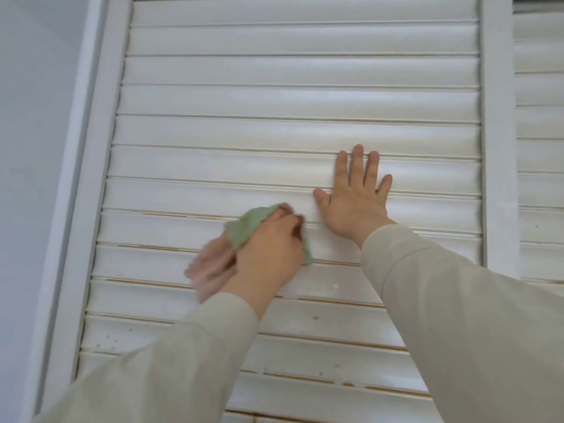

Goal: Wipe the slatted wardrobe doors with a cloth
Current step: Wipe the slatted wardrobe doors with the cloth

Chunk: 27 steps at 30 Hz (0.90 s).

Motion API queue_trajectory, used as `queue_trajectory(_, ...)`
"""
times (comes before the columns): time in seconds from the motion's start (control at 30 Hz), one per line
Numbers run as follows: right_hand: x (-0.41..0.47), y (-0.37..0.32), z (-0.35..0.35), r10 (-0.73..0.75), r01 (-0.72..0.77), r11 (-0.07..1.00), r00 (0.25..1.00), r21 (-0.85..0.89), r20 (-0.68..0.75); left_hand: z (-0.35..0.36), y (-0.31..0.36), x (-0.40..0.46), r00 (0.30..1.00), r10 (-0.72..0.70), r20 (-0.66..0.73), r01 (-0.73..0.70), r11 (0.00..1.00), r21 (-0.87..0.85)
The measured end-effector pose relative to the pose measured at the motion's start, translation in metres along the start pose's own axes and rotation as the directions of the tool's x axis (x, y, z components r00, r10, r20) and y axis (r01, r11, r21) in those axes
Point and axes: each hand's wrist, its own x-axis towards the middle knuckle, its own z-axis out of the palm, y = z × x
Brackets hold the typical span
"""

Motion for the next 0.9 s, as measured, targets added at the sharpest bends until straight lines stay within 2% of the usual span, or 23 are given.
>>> queue_trajectory(0.1, 0.0, 0.001, -0.002, 0.013, -0.013, 1.0, 1.0, 0.029, -0.003, 0.017, 0.03, 0.002, 0.994, 0.084, 0.069, -0.084, 0.996, -0.004)
queue_trajectory(0.2, -0.003, -0.002, -0.001, 0.041, -0.038, 0.999, 0.995, 0.038, -0.091, 0.01, 0.01, -0.003, 0.992, 0.117, 0.055, -0.117, 0.993, 0.006)
queue_trajectory(0.3, -0.003, -0.012, 0.0, 0.096, -0.089, 0.995, 0.981, 0.05, -0.17, -0.016, -0.045, -0.005, 0.999, -0.017, -0.038, 0.018, 0.999, 0.03)
queue_trajectory(0.4, -0.001, -0.025, 0.001, 0.152, -0.141, 0.987, 0.973, 0.07, -0.177, -0.057, -0.1, -0.01, 0.961, -0.203, -0.19, 0.221, 0.972, 0.08)
queue_trajectory(0.5, 0.004, -0.048, 0.002, 0.247, -0.231, 0.967, 0.953, 0.107, -0.174, -0.078, -0.113, -0.009, 0.931, -0.289, -0.222, 0.329, 0.93, 0.167)
queue_trajectory(0.6, 0.011, -0.088, -0.003, 0.318, -0.287, 0.936, 0.938, 0.202, -0.141, -0.077, -0.093, -0.001, 0.962, -0.22, -0.161, 0.253, 0.941, 0.225)
queue_trajectory(0.77, 0.02, -0.152, 0.012, 0.223, -0.178, 0.948, 0.962, 0.263, -0.156, -0.074, -0.091, -0.002, 0.996, -0.062, -0.061, 0.072, 0.983, 0.17)
queue_trajectory(0.83, 0.022, -0.161, 0.022, 0.277, -0.211, 0.925, 0.944, 0.317, -0.18, -0.081, -0.108, -0.003, 0.997, -0.031, -0.071, 0.043, 0.984, 0.171)
queue_trajectory(0.9, 0.023, -0.167, 0.033, 0.304, -0.217, 0.915, 0.925, 0.34, -0.227, -0.097, -0.141, -0.001, 0.989, -0.075, -0.131, 0.101, 0.975, 0.199)
